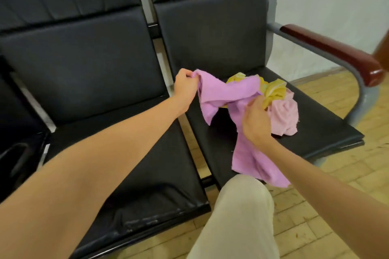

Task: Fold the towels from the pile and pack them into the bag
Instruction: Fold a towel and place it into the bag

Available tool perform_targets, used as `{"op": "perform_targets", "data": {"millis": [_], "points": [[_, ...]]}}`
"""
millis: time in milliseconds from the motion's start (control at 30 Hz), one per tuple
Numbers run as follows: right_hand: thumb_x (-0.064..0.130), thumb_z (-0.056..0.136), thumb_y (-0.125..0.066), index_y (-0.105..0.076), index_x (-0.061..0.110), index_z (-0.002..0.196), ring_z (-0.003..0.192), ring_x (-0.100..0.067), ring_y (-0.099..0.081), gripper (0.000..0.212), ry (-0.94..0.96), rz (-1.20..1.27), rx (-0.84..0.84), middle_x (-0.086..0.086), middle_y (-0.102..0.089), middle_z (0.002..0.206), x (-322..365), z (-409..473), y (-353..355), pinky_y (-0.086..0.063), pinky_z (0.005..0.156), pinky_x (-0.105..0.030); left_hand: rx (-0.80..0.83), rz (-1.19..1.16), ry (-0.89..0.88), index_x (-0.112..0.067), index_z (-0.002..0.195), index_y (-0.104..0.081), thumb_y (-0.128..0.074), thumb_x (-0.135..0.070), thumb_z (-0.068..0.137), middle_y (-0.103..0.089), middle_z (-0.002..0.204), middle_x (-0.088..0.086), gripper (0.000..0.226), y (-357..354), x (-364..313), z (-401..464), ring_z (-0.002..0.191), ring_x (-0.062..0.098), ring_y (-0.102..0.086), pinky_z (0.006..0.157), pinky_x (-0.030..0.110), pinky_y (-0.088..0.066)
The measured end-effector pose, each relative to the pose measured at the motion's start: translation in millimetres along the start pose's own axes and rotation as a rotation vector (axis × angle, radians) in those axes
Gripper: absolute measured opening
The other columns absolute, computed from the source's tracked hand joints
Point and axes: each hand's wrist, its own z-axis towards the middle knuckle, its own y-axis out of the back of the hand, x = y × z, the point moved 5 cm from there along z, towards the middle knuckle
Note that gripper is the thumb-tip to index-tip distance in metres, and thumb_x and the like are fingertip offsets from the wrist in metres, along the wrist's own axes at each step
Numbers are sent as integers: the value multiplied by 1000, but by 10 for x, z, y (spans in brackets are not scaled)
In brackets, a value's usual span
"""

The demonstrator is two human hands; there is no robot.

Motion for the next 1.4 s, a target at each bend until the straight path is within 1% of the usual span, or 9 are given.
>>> {"op": "perform_targets", "data": {"millis": [100,267,433,667,833,1000,1200,1333,1400], "points": [[2,92,-41,-40,0,117,91,-36,-56,25,59,92,-29,-18,-53,98,452,-137,29,-43,75,-42,-112,47,16,-10,94,-51,-52,-15,95,-57,99,6,6,655,-8,-96,91,20,-56,77,33,-51],[8,98,-41,-45,4,113,81,-21,-49,16,118,80,49,0,-46,76,1165,-383,-93,-31,72,-25,-236,128,39,-10,98,-50,-52,-16,94,-52,86,-4,8,1660,176,-363,74,6,-49,60,19,-40],[12,98,-41,-38,10,118,76,-27,-61,20,271,26,186,-8,-58,81,1673,-753,-548,-50,69,-43,-355,266,69,-9,99,-47,-51,-17,96,-47,81,-6,10,2582,522,-758,71,7,-46,56,18,-34],[18,96,-46,-38,18,118,73,-21,-61,24,501,12,426,-6,-60,81,1976,-1232,-1107,-51,72,-41,-668,388,295,0,118,-46,-45,-17,99,-58,119,22,26,3705,1159,-1203,111,37,-55,91,42,-42],[17,92,-50,-47,22,110,64,-18,-56,19,669,-127,838,6,-57,68,1690,-1636,-1719,-46,63,-36,-430,779,518,0,129,-44,-50,-13,92,-45,134,24,39,3756,1643,-1380,124,42,-43,100,49,-37],[33,95,-52,-56,19,107,73,-10,-60,19,570,-207,1006,11,-62,73,1361,-1872,-2052,-50,74,-29,64,751,262,-5,127,-54,-53,-7,92,-57,123,14,35,3179,1872,-1478,113,29,-55,91,31,-43],[13,95,-50,-60,14,89,62,-2,-60,12,396,-12,937,6,-63,67,1174,-1798,-2116,-45,63,-15,127,591,364,-9,72,-53,-55,-20,92,-55,72,9,22,2656,2118,-1607,73,21,-52,63,31,-42],[5,91,-48,-60,9,95,69,-24,-66,14,119,106,747,-8,-68,76,977,-1585,-2125,-55,64,-32,69,573,460,-8,104,-51,-65,-33,87,-53,90,3,33,2525,2220,-1602,87,20,-53,73,28,-42],[9,91,-52,-58,10,110,80,-23,-62,20,146,4,664,-6,-66,89,945,-1519,-2115,-54,74,-35,36,605,504,-4,112,-55,-67,-29,86,-59,101,10,39,2496,2270,-1577,99,25,-59,81,32,-44]]}}
